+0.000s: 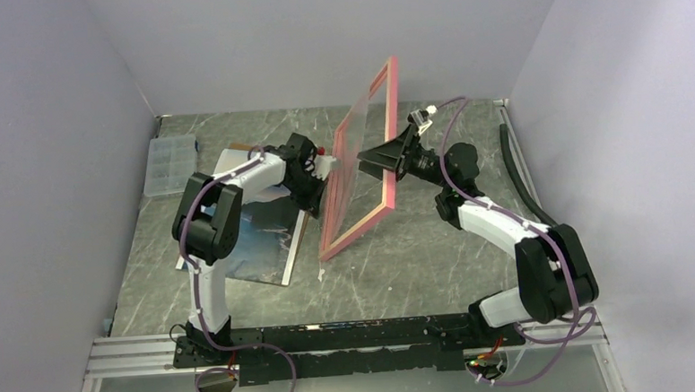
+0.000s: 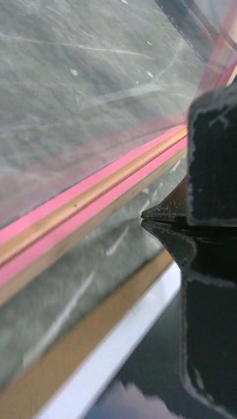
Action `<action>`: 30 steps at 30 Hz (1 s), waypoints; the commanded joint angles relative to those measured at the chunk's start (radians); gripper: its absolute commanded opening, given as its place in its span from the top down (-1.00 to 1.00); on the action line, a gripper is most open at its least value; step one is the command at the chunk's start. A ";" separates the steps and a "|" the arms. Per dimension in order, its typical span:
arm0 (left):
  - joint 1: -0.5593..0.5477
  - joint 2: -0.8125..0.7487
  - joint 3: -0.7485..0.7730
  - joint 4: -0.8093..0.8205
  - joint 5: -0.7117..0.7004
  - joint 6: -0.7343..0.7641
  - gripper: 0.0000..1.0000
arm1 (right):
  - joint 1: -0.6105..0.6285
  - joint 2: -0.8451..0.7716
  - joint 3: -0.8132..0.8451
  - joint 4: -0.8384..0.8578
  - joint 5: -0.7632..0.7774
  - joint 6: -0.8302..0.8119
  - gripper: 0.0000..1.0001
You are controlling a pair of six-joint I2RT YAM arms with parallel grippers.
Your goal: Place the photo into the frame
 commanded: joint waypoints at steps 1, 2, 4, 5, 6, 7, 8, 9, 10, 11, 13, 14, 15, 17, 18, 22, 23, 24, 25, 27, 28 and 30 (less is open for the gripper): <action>0.068 -0.099 0.095 -0.050 0.000 -0.022 0.89 | 0.003 -0.085 0.073 -0.172 0.004 -0.136 -0.66; 0.078 -0.123 0.110 -0.060 0.003 -0.023 0.82 | 0.002 -0.093 0.072 -0.186 0.009 -0.143 -0.66; 0.092 -0.153 0.159 -0.104 0.030 -0.015 0.71 | 0.003 -0.098 0.070 -0.206 0.013 -0.145 -0.65; 0.095 -0.170 0.189 -0.135 0.046 -0.010 0.65 | 0.002 -0.097 0.066 -0.211 0.013 -0.141 -0.63; 0.098 -0.186 0.217 -0.171 0.071 -0.003 0.59 | 0.003 -0.092 0.061 -0.205 0.015 -0.134 -0.60; 0.099 -0.209 0.237 -0.188 0.095 0.005 0.53 | 0.001 -0.088 0.056 -0.194 0.017 -0.127 -0.57; 0.098 -0.231 0.251 -0.195 0.118 0.005 0.43 | 0.002 -0.083 0.050 -0.182 0.018 -0.114 -0.55; 0.098 -0.256 0.261 -0.202 0.149 0.000 0.32 | 0.003 -0.079 0.047 -0.173 0.019 -0.106 -0.53; 0.096 -0.279 0.274 -0.222 0.183 -0.001 0.21 | 0.002 -0.075 0.047 -0.162 0.018 -0.098 -0.52; 0.093 -0.297 0.291 -0.249 0.213 -0.002 0.11 | 0.003 -0.071 0.047 -0.155 0.018 -0.092 -0.50; 0.082 -0.327 0.326 -0.300 0.266 -0.002 0.01 | 0.003 -0.066 0.054 -0.147 0.018 -0.084 -0.49; 0.079 -0.344 0.343 -0.319 0.292 -0.009 -0.02 | 0.003 -0.066 0.058 -0.146 0.019 -0.082 -0.48; 0.076 -0.361 0.355 -0.333 0.319 -0.017 -0.05 | 0.003 -0.066 0.064 -0.146 0.021 -0.079 -0.48; 0.061 -0.397 0.380 -0.362 0.371 -0.030 -0.14 | 0.003 -0.063 0.075 -0.143 0.028 -0.070 -0.45; 0.051 -0.412 0.395 -0.384 0.391 -0.029 -0.17 | 0.003 -0.061 0.079 -0.138 0.035 -0.063 -0.42; 0.025 -0.432 0.434 -0.480 0.456 -0.011 -0.22 | 0.003 -0.055 0.082 -0.114 0.060 -0.034 -0.34; 0.019 -0.442 0.428 -0.492 0.467 -0.011 -0.24 | 0.006 -0.052 0.086 -0.119 0.069 -0.033 -0.31; 0.008 -0.450 0.427 -0.505 0.476 -0.011 -0.45 | 0.006 -0.052 0.088 -0.128 0.072 -0.032 -0.29; -0.005 -0.458 0.431 -0.516 0.479 -0.015 -0.76 | 0.009 -0.053 0.089 -0.135 0.081 -0.033 -0.27; -0.047 -0.474 0.442 -0.523 0.451 -0.029 -0.89 | 0.015 -0.056 0.090 -0.151 0.095 -0.039 -0.25; -0.068 -0.476 0.450 -0.522 0.424 -0.038 -0.89 | 0.016 -0.059 0.091 -0.163 0.101 -0.044 -0.24; -0.110 -0.476 0.468 -0.510 0.345 -0.048 -0.89 | 0.019 -0.061 0.095 -0.182 0.106 -0.057 -0.23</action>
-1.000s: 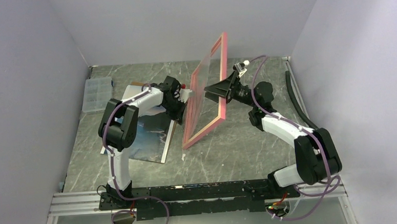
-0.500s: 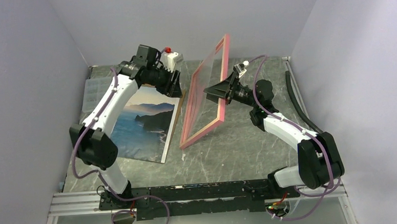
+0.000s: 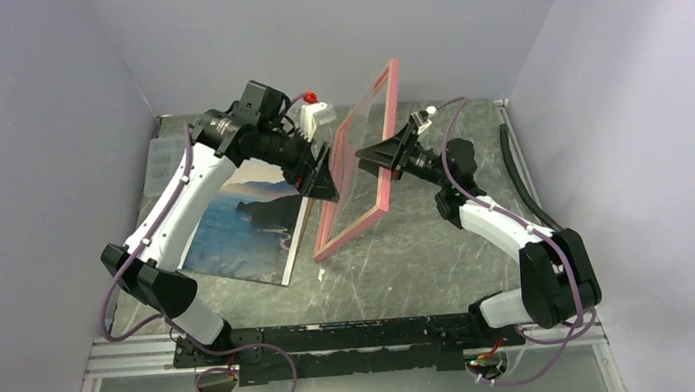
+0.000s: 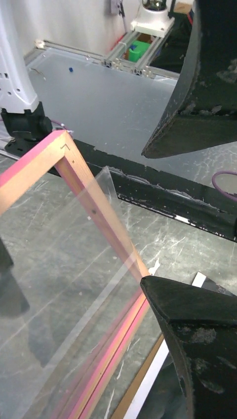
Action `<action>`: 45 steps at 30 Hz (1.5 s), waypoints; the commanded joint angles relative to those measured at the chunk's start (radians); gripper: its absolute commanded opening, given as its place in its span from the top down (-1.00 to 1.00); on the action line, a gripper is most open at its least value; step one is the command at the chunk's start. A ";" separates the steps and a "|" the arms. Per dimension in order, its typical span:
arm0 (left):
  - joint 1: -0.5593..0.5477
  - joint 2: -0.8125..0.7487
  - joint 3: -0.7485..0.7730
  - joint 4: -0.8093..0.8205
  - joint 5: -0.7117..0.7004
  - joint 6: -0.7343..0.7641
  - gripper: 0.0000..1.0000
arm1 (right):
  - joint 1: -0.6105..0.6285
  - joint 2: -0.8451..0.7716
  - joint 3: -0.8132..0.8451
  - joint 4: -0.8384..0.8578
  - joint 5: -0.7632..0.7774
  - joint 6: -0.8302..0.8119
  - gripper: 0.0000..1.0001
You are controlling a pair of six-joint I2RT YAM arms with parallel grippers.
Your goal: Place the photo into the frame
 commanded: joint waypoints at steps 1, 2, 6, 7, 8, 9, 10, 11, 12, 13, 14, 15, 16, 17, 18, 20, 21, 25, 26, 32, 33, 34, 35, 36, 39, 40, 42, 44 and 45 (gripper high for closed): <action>-0.096 -0.035 0.063 -0.021 -0.104 -0.031 -0.89 | 0.010 -0.013 0.060 0.016 0.043 -0.013 -0.23; -0.114 -0.031 0.066 -0.012 -0.147 -0.035 -0.89 | 0.012 -0.013 0.061 0.016 0.043 -0.015 -0.23; -0.203 -0.009 0.079 0.019 -0.294 -0.050 -0.89 | 0.022 -0.015 0.070 -0.008 0.052 -0.027 -0.19; -0.216 -0.004 0.088 0.022 -0.319 -0.048 -0.89 | 0.025 -0.017 0.072 -0.017 0.051 -0.032 -0.19; -0.235 -0.001 0.095 0.023 -0.357 -0.044 -0.89 | 0.026 -0.021 0.072 -0.025 0.052 -0.037 -0.19; -0.246 0.001 0.101 0.024 -0.382 -0.040 -0.89 | 0.026 -0.026 0.072 -0.034 0.054 -0.043 -0.18; -0.252 0.002 0.103 0.023 -0.410 -0.038 -0.89 | 0.026 -0.029 0.071 -0.039 0.055 -0.046 -0.18; -0.258 0.002 0.103 0.028 -0.444 -0.038 -0.89 | 0.026 -0.033 0.068 -0.041 0.057 -0.048 -0.18; -0.261 0.001 0.096 0.036 -0.476 -0.038 -0.88 | 0.026 -0.034 0.065 -0.040 0.056 -0.048 -0.18; -0.262 -0.002 0.088 0.042 -0.512 -0.036 -0.86 | 0.027 -0.035 0.061 -0.034 0.055 -0.045 -0.18; -0.264 -0.004 0.078 0.055 -0.541 -0.035 -0.83 | 0.026 -0.033 0.059 -0.028 0.053 -0.041 -0.18; -0.265 -0.006 0.067 0.060 -0.561 -0.034 -0.80 | 0.026 -0.032 0.055 -0.020 0.052 -0.035 -0.17; -0.264 -0.008 0.056 0.067 -0.570 -0.030 -0.77 | 0.026 -0.031 0.051 -0.018 0.053 -0.033 -0.17; -0.265 -0.008 0.045 0.075 -0.577 -0.030 -0.73 | 0.026 -0.032 0.051 -0.016 0.051 -0.032 -0.17; -0.267 -0.009 0.033 0.082 -0.584 -0.032 -0.68 | 0.026 -0.032 0.051 -0.018 0.051 -0.034 -0.16; -0.268 -0.006 0.021 0.099 -0.600 -0.037 -0.57 | 0.026 -0.033 0.052 -0.025 0.050 -0.040 -0.16; -0.268 -0.004 0.021 0.105 -0.610 -0.039 -0.51 | 0.026 -0.033 0.054 -0.027 0.047 -0.040 -0.16; -0.268 0.004 0.046 0.103 -0.645 -0.049 -0.14 | 0.025 -0.043 0.049 -0.044 0.034 -0.051 -0.15; -0.268 0.002 0.049 0.100 -0.651 -0.051 -0.06 | 0.024 -0.048 0.047 -0.052 0.031 -0.056 -0.15; -0.268 -0.015 0.016 0.104 -0.699 -0.038 0.27 | 0.005 -0.079 0.036 -0.107 0.001 -0.083 -0.15; -0.269 -0.017 0.011 0.104 -0.711 -0.037 0.35 | -0.001 -0.086 0.031 -0.116 -0.007 -0.087 -0.15; -0.268 -0.019 0.009 0.105 -0.722 -0.036 0.43 | -0.006 -0.096 0.026 -0.133 -0.016 -0.095 -0.15; -0.269 -0.021 0.007 0.106 -0.735 -0.035 0.53 | -0.015 -0.112 0.023 -0.161 -0.026 -0.109 -0.15; -0.269 -0.024 0.007 0.108 -0.753 -0.034 0.64 | -0.023 -0.127 0.017 -0.196 -0.035 -0.135 -0.15; -0.269 -0.031 0.013 0.108 -0.785 -0.028 0.94 | -0.060 -0.188 -0.007 -0.339 -0.055 -0.207 -0.15; -0.269 -0.031 0.019 0.107 -0.785 -0.026 0.95 | -0.074 -0.212 -0.015 -0.402 -0.055 -0.260 -0.14; -0.268 -0.031 0.037 0.104 -0.785 -0.020 0.95 | -0.101 -0.251 -0.018 -0.558 -0.040 -0.354 -0.10; -0.268 -0.028 0.061 0.101 -0.785 -0.013 0.95 | -0.125 -0.276 -0.014 -0.736 -0.018 -0.447 0.00; -0.268 -0.025 0.074 0.101 -0.785 -0.010 0.95 | -0.140 -0.285 -0.013 -0.795 -0.011 -0.489 0.04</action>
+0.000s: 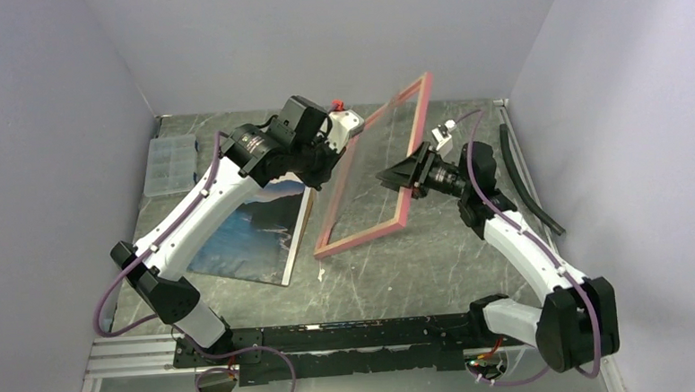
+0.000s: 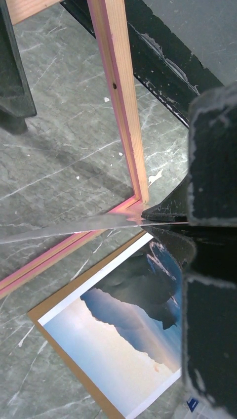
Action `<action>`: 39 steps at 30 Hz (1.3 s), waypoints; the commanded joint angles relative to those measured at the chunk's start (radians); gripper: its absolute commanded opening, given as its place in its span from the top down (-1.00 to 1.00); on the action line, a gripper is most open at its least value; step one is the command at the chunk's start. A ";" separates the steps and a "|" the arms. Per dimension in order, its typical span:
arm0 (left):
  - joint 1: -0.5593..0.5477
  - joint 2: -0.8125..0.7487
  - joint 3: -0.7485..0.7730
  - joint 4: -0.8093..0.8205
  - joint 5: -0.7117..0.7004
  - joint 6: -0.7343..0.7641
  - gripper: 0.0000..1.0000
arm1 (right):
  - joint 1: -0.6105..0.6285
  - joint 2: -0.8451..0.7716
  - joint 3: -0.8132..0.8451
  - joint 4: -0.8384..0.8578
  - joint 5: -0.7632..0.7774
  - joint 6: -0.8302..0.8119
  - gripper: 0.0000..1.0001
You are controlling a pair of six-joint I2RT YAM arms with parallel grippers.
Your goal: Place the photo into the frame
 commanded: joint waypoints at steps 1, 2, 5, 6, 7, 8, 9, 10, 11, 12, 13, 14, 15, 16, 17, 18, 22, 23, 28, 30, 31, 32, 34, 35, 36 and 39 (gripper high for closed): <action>-0.001 -0.025 0.077 0.024 -0.026 0.029 0.95 | -0.057 -0.075 0.011 -0.328 0.011 -0.253 0.09; -0.001 -0.022 0.088 0.024 -0.026 0.033 0.95 | -0.067 -0.083 0.009 -0.380 0.020 -0.288 0.12; 0.000 -0.016 0.119 0.026 -0.026 0.040 0.95 | -0.087 -0.092 0.014 -0.513 0.066 -0.388 0.25; -0.001 -0.014 0.129 0.026 -0.026 0.041 0.95 | -0.090 -0.089 0.019 -0.550 0.074 -0.414 0.30; 0.000 -0.011 0.139 0.026 -0.026 0.044 0.95 | -0.091 -0.084 0.023 -0.584 0.079 -0.440 0.33; 0.000 -0.009 0.156 0.026 -0.026 0.048 0.95 | -0.092 -0.080 0.028 -0.616 0.085 -0.475 0.35; 0.000 -0.007 0.171 0.027 -0.026 0.053 0.95 | -0.092 -0.074 0.033 -0.648 0.094 -0.491 0.36; -0.001 -0.005 0.186 0.027 -0.026 0.058 0.95 | -0.091 -0.070 0.038 -0.678 0.103 -0.521 0.36; -0.001 -0.002 0.204 0.027 -0.026 0.065 0.95 | -0.092 -0.067 0.039 -0.702 0.113 -0.540 0.37; -0.001 -0.001 0.220 0.025 -0.047 0.074 0.95 | -0.092 -0.063 0.041 -0.726 0.128 -0.553 0.38; -0.001 0.000 0.233 0.024 -0.055 0.082 0.95 | -0.092 -0.061 0.040 -0.745 0.143 -0.564 0.40; -0.001 -0.001 0.241 0.024 -0.059 0.090 0.95 | -0.091 -0.062 0.036 -0.754 0.152 -0.569 0.41; -0.001 -0.003 0.240 0.025 -0.061 0.093 0.95 | -0.092 -0.062 0.029 -0.754 0.159 -0.568 0.43; -0.001 -0.008 0.229 0.027 -0.062 0.095 0.95 | -0.092 -0.064 0.020 -0.750 0.162 -0.563 0.44; 0.000 -0.012 0.213 0.029 -0.062 0.096 0.95 | -0.092 -0.067 0.010 -0.738 0.163 -0.557 0.45; 0.000 -0.017 0.194 0.034 -0.063 0.098 0.95 | -0.092 -0.069 0.000 -0.727 0.165 -0.551 0.46; -0.001 -0.026 0.197 0.032 -0.076 0.118 0.95 | -0.092 -0.053 -0.019 -0.724 0.202 -0.553 0.48; 0.000 -0.026 0.213 0.030 -0.083 0.125 0.95 | -0.092 -0.039 -0.024 -0.726 0.225 -0.559 0.49; 0.000 -0.047 0.260 0.038 -0.158 0.237 0.95 | -0.093 0.034 -0.045 -0.724 0.315 -0.575 0.60; -0.001 -0.066 0.247 0.041 -0.185 0.285 0.95 | -0.094 0.058 -0.047 -0.718 0.337 -0.582 0.64; -0.001 -0.074 0.237 0.043 -0.199 0.303 0.95 | -0.093 0.069 -0.046 -0.717 0.350 -0.585 0.65; -0.002 -0.084 0.226 0.046 -0.212 0.319 0.95 | -0.094 0.082 -0.043 -0.724 0.366 -0.588 0.67; -0.001 -0.100 0.208 0.047 -0.233 0.350 0.95 | -0.093 0.109 -0.032 -0.733 0.392 -0.599 0.71; -0.001 -0.105 0.202 0.048 -0.240 0.361 0.95 | -0.094 0.123 -0.026 -0.737 0.414 -0.603 0.71; -0.001 -0.112 0.200 0.049 -0.244 0.370 0.95 | -0.094 0.139 -0.021 -0.742 0.433 -0.608 0.72; 0.000 -0.119 0.204 0.041 -0.238 0.387 0.95 | -0.093 0.200 0.003 -0.759 0.486 -0.626 0.74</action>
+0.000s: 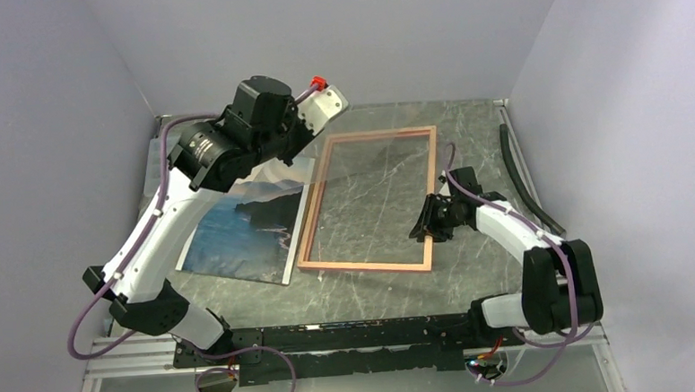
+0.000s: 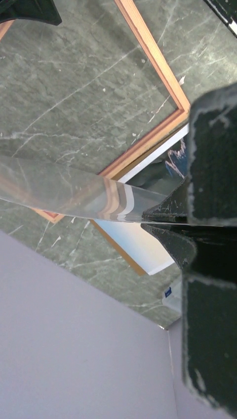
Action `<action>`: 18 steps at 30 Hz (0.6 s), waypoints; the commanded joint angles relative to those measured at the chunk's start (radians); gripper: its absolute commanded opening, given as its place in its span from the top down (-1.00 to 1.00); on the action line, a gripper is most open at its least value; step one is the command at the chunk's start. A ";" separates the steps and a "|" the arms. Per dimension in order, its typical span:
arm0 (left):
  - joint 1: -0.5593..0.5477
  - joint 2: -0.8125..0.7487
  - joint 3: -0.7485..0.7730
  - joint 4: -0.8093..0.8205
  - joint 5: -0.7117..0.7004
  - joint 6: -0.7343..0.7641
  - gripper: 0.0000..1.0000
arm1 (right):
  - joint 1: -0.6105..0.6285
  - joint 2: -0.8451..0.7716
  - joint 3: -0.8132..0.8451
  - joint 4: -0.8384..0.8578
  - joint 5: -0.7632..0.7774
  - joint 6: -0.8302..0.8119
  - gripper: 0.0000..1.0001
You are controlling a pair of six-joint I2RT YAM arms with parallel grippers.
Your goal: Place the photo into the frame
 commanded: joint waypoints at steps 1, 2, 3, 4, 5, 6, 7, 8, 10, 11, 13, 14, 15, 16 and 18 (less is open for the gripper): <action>-0.001 -0.051 0.008 0.033 -0.029 0.070 0.95 | 0.000 0.078 0.057 -0.006 0.149 -0.061 0.75; -0.001 -0.053 0.005 0.027 -0.021 0.072 0.95 | 0.001 0.101 0.067 -0.010 0.167 -0.069 0.77; -0.001 -0.054 0.000 0.025 -0.017 0.072 0.95 | 0.002 0.120 0.076 -0.016 0.188 -0.074 0.79; -0.001 -0.057 -0.006 0.024 -0.016 0.073 0.95 | 0.002 0.140 0.087 -0.023 0.207 -0.084 0.81; -0.001 -0.060 -0.012 0.025 -0.016 0.074 0.95 | 0.003 0.159 0.098 -0.033 0.228 -0.094 0.83; 0.000 -0.064 -0.017 0.026 -0.017 0.075 0.95 | 0.002 0.173 0.108 -0.041 0.251 -0.100 0.83; -0.002 -0.065 -0.021 0.026 -0.016 0.077 0.95 | 0.002 0.186 0.117 -0.050 0.277 -0.107 0.84; -0.001 -0.066 -0.022 0.026 -0.014 0.076 0.95 | 0.002 0.198 0.126 -0.059 0.304 -0.113 0.83; -0.001 -0.068 -0.022 0.026 -0.014 0.078 0.95 | 0.003 0.215 0.139 -0.079 0.347 -0.124 0.77; -0.001 -0.068 -0.021 0.025 -0.013 0.080 0.95 | 0.003 0.220 0.144 -0.085 0.367 -0.127 0.72; 0.000 -0.068 -0.019 0.024 -0.015 0.081 0.95 | 0.003 0.223 0.148 -0.095 0.404 -0.128 0.60; -0.001 -0.069 -0.019 0.024 -0.015 0.080 0.95 | 0.003 0.222 0.150 -0.098 0.416 -0.129 0.54; 0.000 -0.070 -0.019 0.024 -0.015 0.080 0.95 | 0.003 0.222 0.148 -0.100 0.419 -0.129 0.45; 0.000 -0.069 -0.020 0.024 -0.015 0.080 0.95 | 0.004 0.220 0.147 -0.100 0.436 -0.131 0.33; -0.001 -0.068 -0.018 0.025 -0.015 0.078 0.95 | 0.004 0.225 0.147 -0.100 0.436 -0.134 0.19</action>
